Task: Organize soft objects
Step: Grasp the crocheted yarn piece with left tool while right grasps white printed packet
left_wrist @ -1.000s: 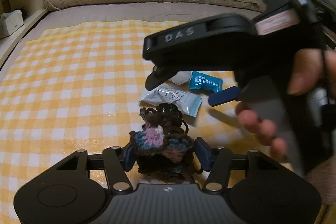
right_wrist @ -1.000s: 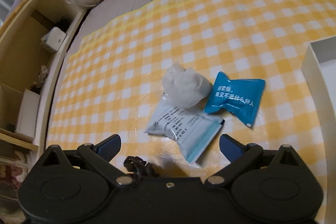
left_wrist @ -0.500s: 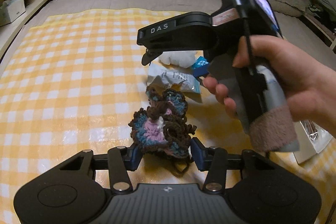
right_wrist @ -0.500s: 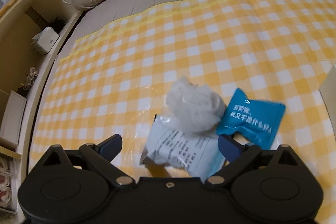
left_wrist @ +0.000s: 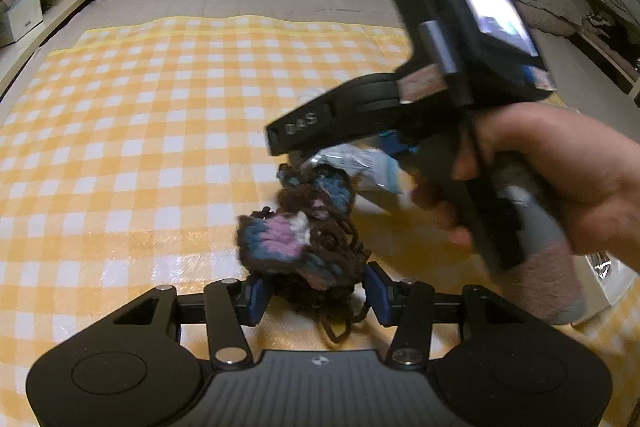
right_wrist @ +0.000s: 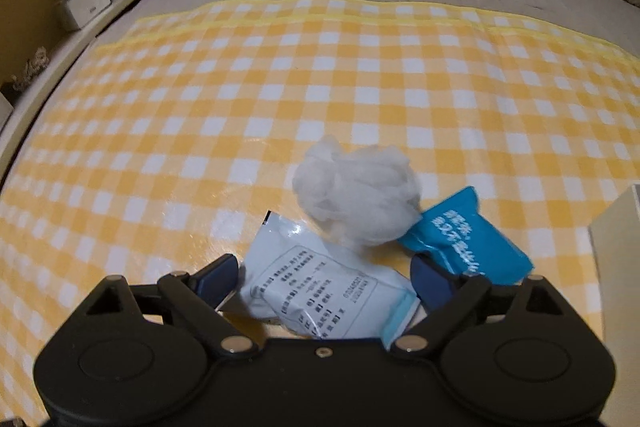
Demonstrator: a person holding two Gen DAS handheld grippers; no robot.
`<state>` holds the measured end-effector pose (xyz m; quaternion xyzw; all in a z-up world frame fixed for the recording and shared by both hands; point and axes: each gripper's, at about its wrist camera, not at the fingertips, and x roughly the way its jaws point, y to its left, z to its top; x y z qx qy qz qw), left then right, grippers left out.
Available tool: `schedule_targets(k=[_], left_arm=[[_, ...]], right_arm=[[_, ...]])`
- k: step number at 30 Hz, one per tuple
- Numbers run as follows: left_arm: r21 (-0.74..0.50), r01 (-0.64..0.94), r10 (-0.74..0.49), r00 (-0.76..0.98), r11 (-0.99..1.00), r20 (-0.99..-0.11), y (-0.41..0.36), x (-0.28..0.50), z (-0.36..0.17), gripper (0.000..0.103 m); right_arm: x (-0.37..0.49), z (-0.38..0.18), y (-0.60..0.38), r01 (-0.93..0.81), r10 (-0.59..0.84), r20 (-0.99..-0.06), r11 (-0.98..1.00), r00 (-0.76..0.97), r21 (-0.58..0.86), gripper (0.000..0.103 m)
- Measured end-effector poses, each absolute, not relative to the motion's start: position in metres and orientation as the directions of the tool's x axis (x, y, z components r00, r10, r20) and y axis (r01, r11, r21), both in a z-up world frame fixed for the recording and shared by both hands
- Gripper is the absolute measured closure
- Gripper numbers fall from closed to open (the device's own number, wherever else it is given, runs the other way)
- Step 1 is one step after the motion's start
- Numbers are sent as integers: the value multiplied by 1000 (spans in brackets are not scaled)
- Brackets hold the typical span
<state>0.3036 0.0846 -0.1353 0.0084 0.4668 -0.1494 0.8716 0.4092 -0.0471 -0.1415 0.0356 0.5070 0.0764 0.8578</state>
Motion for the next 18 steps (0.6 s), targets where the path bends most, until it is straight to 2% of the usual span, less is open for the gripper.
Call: schedule_targets(k=[4,11,12,14,18], left_arm=[[-129,250,-243,507,960,-827,77,314,-144,47],[-129,255,-244,495,958,-834,57,328,-153,48],[-131,254,-244,492,958,-835,54,329,-154,49],[-147,240,-249,483,960,-839,50,333,-158,58],[-172,218,-258,475,961,-841,47,340,-165,63]], right_arm=[[404,-137,-60,-93,127,-883,991,453,95,10],[399,-140,-86,-44,70,-911,997,406,57,10],[398,-141,-89,-37,65,-913,998,404,55,10],[398,-142,-90,-48,56,-909,998,412,40,10],[393,-147,-100,-84,105,-902,993,418,77,12]])
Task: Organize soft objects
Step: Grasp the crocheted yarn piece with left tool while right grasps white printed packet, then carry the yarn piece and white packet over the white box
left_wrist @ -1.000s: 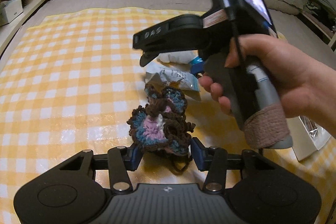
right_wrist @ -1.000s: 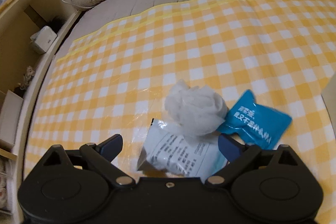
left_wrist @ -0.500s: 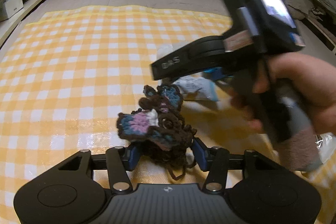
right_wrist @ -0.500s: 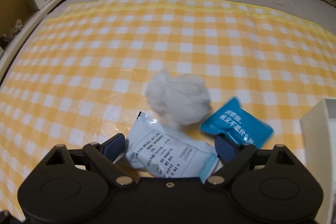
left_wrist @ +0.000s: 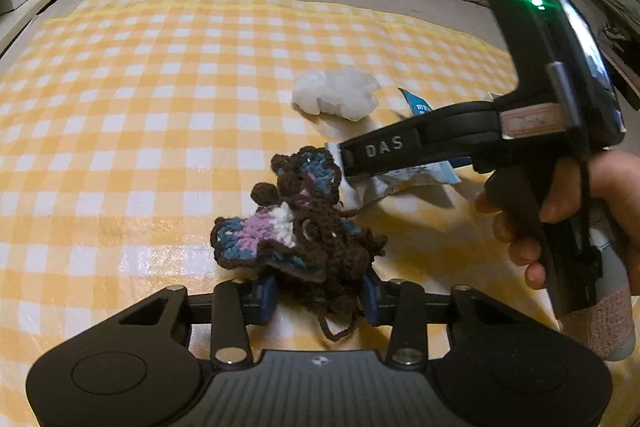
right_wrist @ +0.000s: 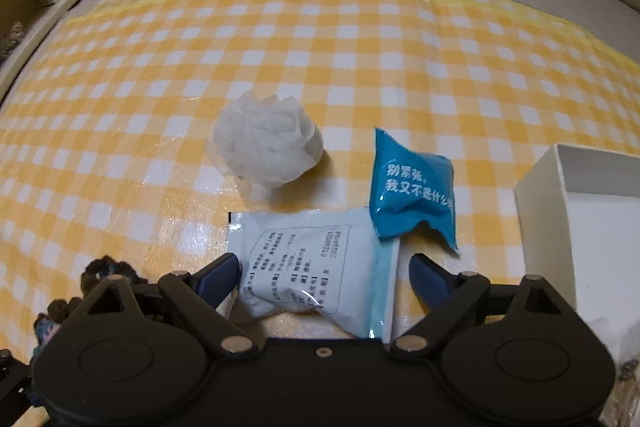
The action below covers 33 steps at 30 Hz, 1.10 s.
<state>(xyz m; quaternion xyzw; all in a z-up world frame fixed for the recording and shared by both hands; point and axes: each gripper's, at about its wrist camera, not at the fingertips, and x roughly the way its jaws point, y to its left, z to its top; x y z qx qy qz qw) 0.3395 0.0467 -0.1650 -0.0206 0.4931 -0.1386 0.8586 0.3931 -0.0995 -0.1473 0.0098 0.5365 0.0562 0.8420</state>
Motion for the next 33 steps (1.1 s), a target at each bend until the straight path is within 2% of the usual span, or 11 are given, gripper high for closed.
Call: schedule_targets(k=[4,6,15,19,23,27,28,30,32,33], left_arm=[[-169,211,-253,483,963,-838,53,333,-162,67],[-168,206,-251,490,964,-835,54,331,-159,69],[-170,167,-235,550,971,-801,72,300,-121,74],[-168,162,-231,580,973,-781,72,293,-108,76],[-158,165,-227,610,974,-760,70,286,-98,83],[-147,164,-217,613,975,-760,64,281,-98,83],[-152,171,-226,600,973,-767,62,281,-100,81],[-189,178,-258,575,966,-777,62,280,-105,68],[-202,141,-246,568,969,-785,61,282,-110,36],[-199,127,-236,570,972,-787,60,284,-112,32]], right_arm=[[388,-144,-104,-120,136,-893,988,429,92,37],[383,-148,-115,-135,156,-887,985,434,107,42],[351,-115,-124,-190,205,-860,973,468,129,51],[335,-95,-136,-203,221,-839,970,498,136,51],[317,-72,-153,-204,236,-816,968,528,148,51],[306,-53,-165,-199,239,-797,968,555,151,51],[302,-50,-169,-196,237,-794,969,560,151,51],[300,-47,-171,-193,235,-792,970,564,151,51],[296,-44,-180,-189,235,-792,970,564,154,51],[294,-44,-180,-188,233,-794,970,562,153,51]])
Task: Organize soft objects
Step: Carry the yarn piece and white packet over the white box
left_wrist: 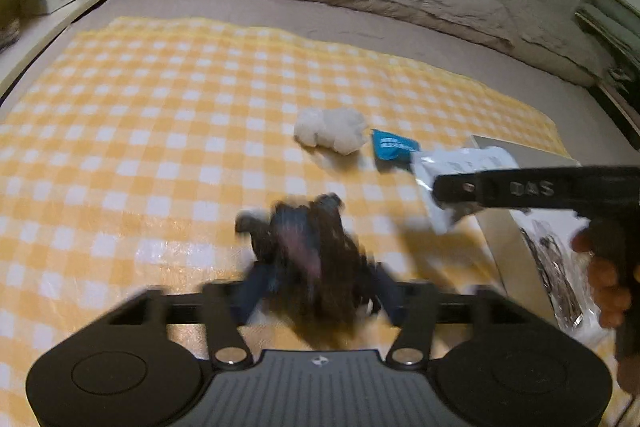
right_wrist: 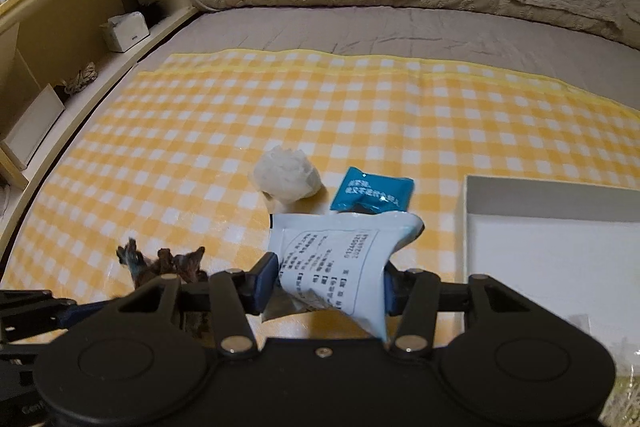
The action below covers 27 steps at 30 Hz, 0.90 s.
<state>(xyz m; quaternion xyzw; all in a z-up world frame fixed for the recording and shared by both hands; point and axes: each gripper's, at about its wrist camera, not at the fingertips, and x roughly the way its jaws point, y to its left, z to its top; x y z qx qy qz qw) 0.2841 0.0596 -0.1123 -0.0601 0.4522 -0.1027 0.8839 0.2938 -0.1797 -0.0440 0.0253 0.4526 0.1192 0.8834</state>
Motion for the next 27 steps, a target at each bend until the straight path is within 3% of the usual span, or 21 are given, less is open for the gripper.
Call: schedule_targets(k=[4,6,7,8,11,27], left_arm=[[-216,91,-229,558,972,-798,53,299,-122,30],[-185,89,-203,544,979,-814,46,305,-128,37],[-161,95,-187,533,982,-825,42,308,-131,51],[-146,103,-179,518,984,-837,39,310,-134,57],[-130,133,-180,511,983,-840,36,308,-134,62],[-190,139,-234,665,972,-710,25,298,-67,64]], right_arm=[[298,-50,-178,-180,229,-797,972,559,153,51],[303,-53,-173,-177,226,-796,972,561,152,51],[305,-54,-172,-177,225,-795,973,563,150,51],[305,-53,-173,-179,225,-794,973,564,148,51],[308,-55,-170,-177,221,-796,973,563,145,51],[301,-30,-189,-178,237,-747,971,621,161,51]])
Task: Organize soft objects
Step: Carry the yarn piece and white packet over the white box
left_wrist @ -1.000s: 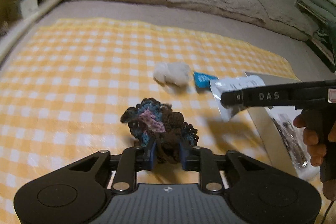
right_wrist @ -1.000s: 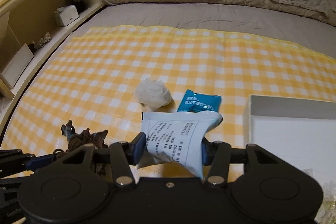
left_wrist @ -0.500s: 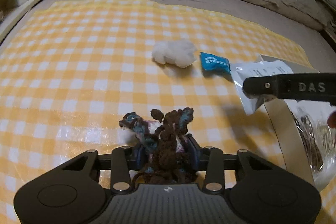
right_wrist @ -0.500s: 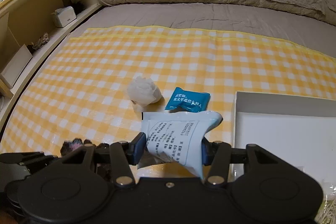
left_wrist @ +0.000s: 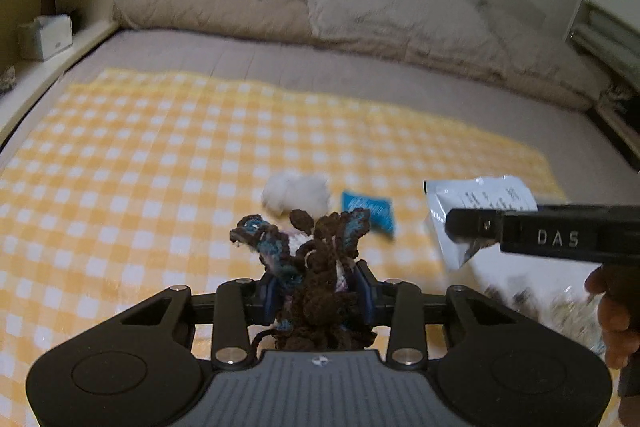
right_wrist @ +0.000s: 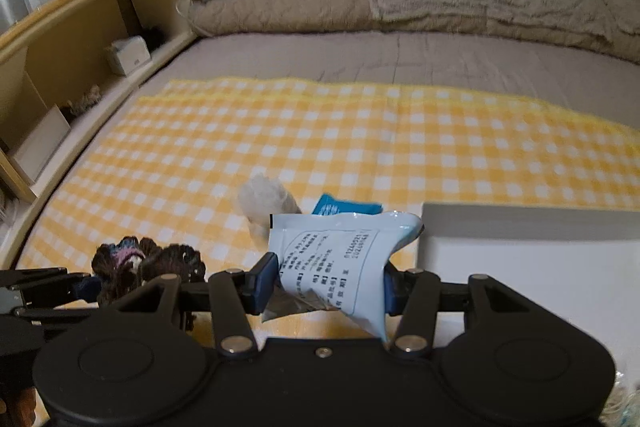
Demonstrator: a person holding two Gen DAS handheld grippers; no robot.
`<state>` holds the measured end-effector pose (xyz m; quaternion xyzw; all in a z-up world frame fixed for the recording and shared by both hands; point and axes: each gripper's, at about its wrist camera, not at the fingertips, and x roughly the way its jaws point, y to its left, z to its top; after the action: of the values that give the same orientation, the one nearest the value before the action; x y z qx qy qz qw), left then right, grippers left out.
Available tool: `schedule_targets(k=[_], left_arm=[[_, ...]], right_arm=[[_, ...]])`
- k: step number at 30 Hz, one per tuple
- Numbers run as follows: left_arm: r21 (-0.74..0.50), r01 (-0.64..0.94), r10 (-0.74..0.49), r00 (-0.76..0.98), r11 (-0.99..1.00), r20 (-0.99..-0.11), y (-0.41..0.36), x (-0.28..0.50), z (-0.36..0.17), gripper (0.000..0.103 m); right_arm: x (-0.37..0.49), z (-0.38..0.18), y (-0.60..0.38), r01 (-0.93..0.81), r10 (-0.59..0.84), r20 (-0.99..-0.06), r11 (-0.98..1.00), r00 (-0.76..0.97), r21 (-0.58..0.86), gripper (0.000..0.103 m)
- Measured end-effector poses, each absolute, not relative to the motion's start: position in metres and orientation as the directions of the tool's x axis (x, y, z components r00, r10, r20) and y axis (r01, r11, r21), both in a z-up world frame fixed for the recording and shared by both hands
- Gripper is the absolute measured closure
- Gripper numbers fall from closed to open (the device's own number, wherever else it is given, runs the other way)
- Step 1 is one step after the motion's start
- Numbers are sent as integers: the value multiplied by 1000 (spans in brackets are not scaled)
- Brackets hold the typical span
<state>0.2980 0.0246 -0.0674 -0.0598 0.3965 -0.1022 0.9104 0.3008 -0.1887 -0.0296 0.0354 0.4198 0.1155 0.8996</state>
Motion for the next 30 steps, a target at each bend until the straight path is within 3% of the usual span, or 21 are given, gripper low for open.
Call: schedule_targets(k=[11,18,24,30], left_arm=[[-209,217,-300,722,954,-623,-29,293,-23,64],[-229,274,-357,729,934,-584,-87,312,-16,64],[-236,310,-389,706,921,-592,-133,326,-30,64],[-223,321,-385,648,921,-657,-169,346,-66,64]], right_arm=[[288,30,-245,-172,197,-670,980,716,104,51],[284,31,-303,-102,148,-652,989,743,107,51],[286,9,-349,-22,87,-674,994,733,105,51],[288,-18,-384,26,64,-719,993,692,114,51]])
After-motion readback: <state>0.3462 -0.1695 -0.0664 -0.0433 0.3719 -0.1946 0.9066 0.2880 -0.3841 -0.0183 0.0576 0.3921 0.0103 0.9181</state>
